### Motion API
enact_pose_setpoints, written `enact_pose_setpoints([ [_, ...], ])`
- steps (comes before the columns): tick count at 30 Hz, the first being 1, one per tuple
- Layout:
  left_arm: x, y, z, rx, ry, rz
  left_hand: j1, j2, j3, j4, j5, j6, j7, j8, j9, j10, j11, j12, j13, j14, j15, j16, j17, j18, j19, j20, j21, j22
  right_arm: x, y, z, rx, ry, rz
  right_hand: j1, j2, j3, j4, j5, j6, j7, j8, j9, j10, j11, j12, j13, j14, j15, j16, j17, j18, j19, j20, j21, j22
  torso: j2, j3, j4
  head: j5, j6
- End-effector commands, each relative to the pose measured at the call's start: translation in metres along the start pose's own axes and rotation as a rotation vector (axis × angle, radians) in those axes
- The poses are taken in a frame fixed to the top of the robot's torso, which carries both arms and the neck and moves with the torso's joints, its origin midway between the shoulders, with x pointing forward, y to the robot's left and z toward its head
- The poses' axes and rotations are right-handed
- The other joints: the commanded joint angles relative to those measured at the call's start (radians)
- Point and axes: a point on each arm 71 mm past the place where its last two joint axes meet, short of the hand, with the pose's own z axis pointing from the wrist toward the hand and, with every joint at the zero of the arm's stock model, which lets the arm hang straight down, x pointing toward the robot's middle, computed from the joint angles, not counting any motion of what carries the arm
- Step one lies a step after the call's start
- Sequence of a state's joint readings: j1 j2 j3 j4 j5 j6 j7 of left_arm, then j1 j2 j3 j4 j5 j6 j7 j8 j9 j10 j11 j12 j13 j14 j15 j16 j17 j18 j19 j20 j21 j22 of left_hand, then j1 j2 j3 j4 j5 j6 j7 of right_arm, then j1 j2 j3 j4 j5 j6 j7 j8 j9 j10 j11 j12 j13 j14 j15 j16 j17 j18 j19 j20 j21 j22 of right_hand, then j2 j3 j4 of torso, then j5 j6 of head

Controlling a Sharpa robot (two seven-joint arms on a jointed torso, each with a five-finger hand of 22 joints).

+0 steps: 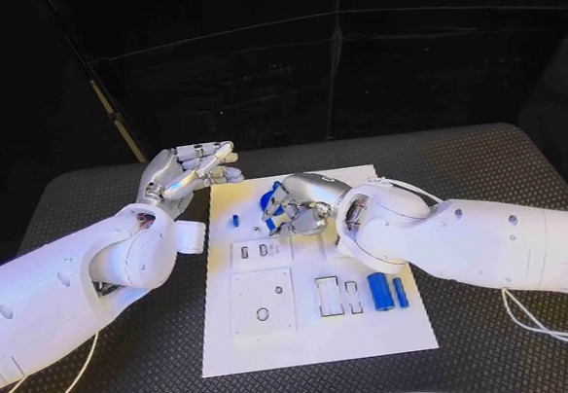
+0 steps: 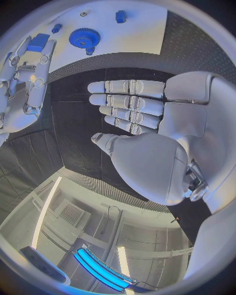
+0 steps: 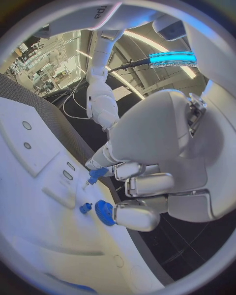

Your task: Assemble the parts on the task board

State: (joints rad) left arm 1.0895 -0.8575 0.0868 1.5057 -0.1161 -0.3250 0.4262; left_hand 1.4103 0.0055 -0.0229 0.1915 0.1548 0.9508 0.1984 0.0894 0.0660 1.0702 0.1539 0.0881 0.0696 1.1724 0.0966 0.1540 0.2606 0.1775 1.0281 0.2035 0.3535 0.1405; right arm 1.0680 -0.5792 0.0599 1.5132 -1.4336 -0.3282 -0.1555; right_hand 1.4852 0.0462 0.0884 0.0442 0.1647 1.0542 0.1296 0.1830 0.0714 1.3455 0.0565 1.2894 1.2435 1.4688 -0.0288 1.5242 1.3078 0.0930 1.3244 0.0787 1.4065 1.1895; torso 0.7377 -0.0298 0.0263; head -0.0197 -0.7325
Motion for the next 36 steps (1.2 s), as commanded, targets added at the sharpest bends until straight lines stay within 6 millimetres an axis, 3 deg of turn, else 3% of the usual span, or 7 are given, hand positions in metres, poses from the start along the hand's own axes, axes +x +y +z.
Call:
enact_pose_setpoints([
  [1, 0.002, -0.001, 0.001, 0.006, 0.013, -0.004, 0.002, 0.007, -0.002, -0.005, -0.004, 0.006, 0.004, -0.004, 0.000, -0.007, -0.001, -0.005, -0.001, -0.002, 0.002, -0.004, 0.001, 0.004, 0.000, 0.000, -0.005, -0.001, 0.005, 0.001, 0.003, 0.010, 0.042, -0.064, -0.014, 0.000, 0.006, -0.001, -0.003, 0.023, -0.016, 0.003, 0.005, 0.018, -0.025, -0.006, -0.002, 0.081, -0.007, 0.000, 0.165, -0.013, 0.003, -0.001, -0.001, -0.002, 0.001, 0.0020, 0.0001, 0.003, -0.002],
  [8, 0.003, -0.001, 0.002, 0.004, 0.014, -0.005, 0.002, 0.007, -0.003, -0.005, -0.004, 0.006, 0.005, -0.004, 0.000, -0.008, -0.001, -0.006, -0.002, -0.002, 0.002, -0.004, 0.002, 0.004, 0.000, 0.000, -0.005, -0.001, 0.011, 0.003, 0.008, 0.000, 0.070, -0.090, -0.023, -0.005, 0.008, 0.001, -0.004, 0.022, -0.015, 0.002, 0.004, 0.017, -0.025, -0.008, -0.003, 0.081, -0.007, -0.001, 0.164, -0.013, 0.001, -0.001, -0.003, -0.004, 0.001, 0.0006, 0.0011, 0.007, -0.009],
  [13, 0.003, 0.000, 0.002, 0.001, 0.017, -0.007, 0.002, 0.007, -0.004, -0.006, -0.004, 0.006, 0.006, -0.005, 0.000, -0.012, 0.000, -0.008, -0.002, -0.002, 0.003, -0.006, 0.003, 0.004, -0.001, 0.001, -0.005, -0.002, 0.016, 0.005, 0.011, -0.009, 0.090, -0.100, -0.025, -0.007, 0.008, 0.001, -0.004, 0.021, -0.015, 0.001, 0.004, 0.017, -0.025, -0.009, -0.003, 0.081, -0.007, -0.001, 0.163, -0.012, 0.000, -0.001, -0.004, -0.006, 0.002, 0.0016, -0.0001, 0.013, -0.013],
  [16, 0.004, 0.000, 0.002, 0.000, 0.018, -0.007, 0.002, 0.007, -0.004, -0.006, -0.004, 0.006, 0.006, -0.005, 0.000, -0.012, 0.000, -0.008, -0.002, -0.002, 0.003, -0.006, 0.003, 0.004, -0.001, 0.001, -0.005, -0.002, 0.018, 0.006, 0.013, -0.012, 0.099, -0.104, -0.025, -0.007, 0.008, 0.001, -0.004, 0.020, -0.015, 0.001, 0.004, 0.017, -0.025, -0.009, -0.004, 0.081, -0.007, -0.001, 0.162, -0.012, -0.001, -0.001, -0.004, -0.007, 0.002, 0.0019, -0.0008, 0.013, -0.015],
  [20, 0.004, 0.000, 0.002, -0.001, 0.018, -0.007, 0.002, 0.007, -0.004, -0.006, -0.004, 0.006, 0.006, -0.005, 0.000, -0.012, 0.000, -0.008, -0.002, -0.002, 0.003, -0.006, 0.003, 0.004, -0.001, 0.001, -0.005, -0.002, 0.021, 0.005, 0.014, -0.011, 0.114, -0.109, -0.026, -0.007, 0.008, 0.001, -0.004, 0.020, -0.015, 0.001, 0.004, 0.017, -0.025, -0.009, -0.004, 0.081, -0.007, -0.001, 0.162, -0.012, -0.001, -0.001, -0.004, -0.007, 0.000, -0.0003, 0.0011, 0.008, -0.017],
  [36, 0.003, 0.001, 0.003, -0.004, 0.020, -0.008, 0.002, 0.007, -0.004, -0.006, -0.004, 0.006, 0.006, -0.006, 0.000, -0.013, 0.001, -0.010, -0.003, -0.002, 0.003, -0.007, 0.003, 0.004, -0.001, 0.001, -0.006, -0.002, 0.033, 0.001, 0.014, -0.002, 0.164, -0.123, -0.032, -0.010, 0.010, 0.003, -0.007, 0.019, -0.015, -0.001, 0.003, 0.016, -0.024, -0.011, -0.005, 0.080, -0.007, -0.003, 0.159, -0.011, -0.004, -0.001, -0.006, -0.011, 0.000, 0.0010, 0.0006, 0.014, -0.021],
])
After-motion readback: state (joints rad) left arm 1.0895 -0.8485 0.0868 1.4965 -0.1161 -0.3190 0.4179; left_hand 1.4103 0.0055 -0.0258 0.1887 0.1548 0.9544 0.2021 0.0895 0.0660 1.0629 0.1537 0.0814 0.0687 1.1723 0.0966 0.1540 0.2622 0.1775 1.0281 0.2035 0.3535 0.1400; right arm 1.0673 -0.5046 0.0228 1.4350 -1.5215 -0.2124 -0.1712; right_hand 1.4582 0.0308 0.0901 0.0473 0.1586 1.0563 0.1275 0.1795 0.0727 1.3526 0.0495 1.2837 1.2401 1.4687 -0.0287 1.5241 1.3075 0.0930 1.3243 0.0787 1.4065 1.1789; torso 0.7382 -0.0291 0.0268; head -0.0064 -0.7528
